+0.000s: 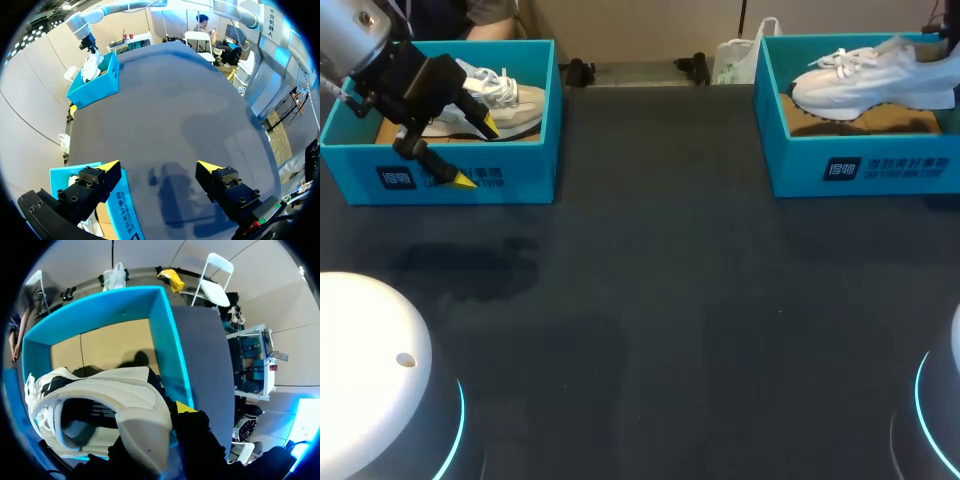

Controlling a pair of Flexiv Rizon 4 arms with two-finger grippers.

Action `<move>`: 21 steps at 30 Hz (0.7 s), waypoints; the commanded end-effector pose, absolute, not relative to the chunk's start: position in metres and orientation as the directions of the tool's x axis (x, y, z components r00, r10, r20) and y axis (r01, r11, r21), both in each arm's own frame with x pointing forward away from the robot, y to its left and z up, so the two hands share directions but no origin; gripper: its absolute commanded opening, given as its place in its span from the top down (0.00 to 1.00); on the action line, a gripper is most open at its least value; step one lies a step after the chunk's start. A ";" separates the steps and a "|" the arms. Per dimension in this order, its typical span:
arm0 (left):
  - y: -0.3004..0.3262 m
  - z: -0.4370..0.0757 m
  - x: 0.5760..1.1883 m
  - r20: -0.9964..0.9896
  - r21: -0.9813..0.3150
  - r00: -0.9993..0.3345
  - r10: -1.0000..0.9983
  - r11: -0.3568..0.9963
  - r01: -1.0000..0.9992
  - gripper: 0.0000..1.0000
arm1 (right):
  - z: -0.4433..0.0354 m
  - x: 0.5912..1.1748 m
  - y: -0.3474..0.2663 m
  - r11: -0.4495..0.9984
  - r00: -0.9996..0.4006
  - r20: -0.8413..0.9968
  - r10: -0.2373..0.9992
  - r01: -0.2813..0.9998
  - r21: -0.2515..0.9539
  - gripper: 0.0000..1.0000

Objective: Take the shoe out of the shoebox, open the shoe tongue, remove and reinsert the insole, then place the shoe into the shoebox

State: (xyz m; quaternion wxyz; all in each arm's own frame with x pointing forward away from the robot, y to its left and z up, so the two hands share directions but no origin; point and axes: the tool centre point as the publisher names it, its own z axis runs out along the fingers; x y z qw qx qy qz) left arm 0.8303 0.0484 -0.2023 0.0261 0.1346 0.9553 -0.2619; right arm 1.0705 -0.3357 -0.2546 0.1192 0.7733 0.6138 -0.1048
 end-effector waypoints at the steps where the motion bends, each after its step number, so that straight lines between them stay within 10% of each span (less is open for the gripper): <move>1: 0.048 -0.202 0.830 -0.120 -0.491 -0.962 0.243 0.828 0.271 0.00 | -0.258 1.071 -0.330 -0.209 0.217 -0.311 0.925 0.976 0.061 1.00; 21: 0.048 -0.202 0.830 -0.120 -0.491 -0.962 0.243 0.828 0.271 0.00 | -0.287 1.021 -0.319 -0.225 0.228 -0.276 0.934 0.973 0.044 1.00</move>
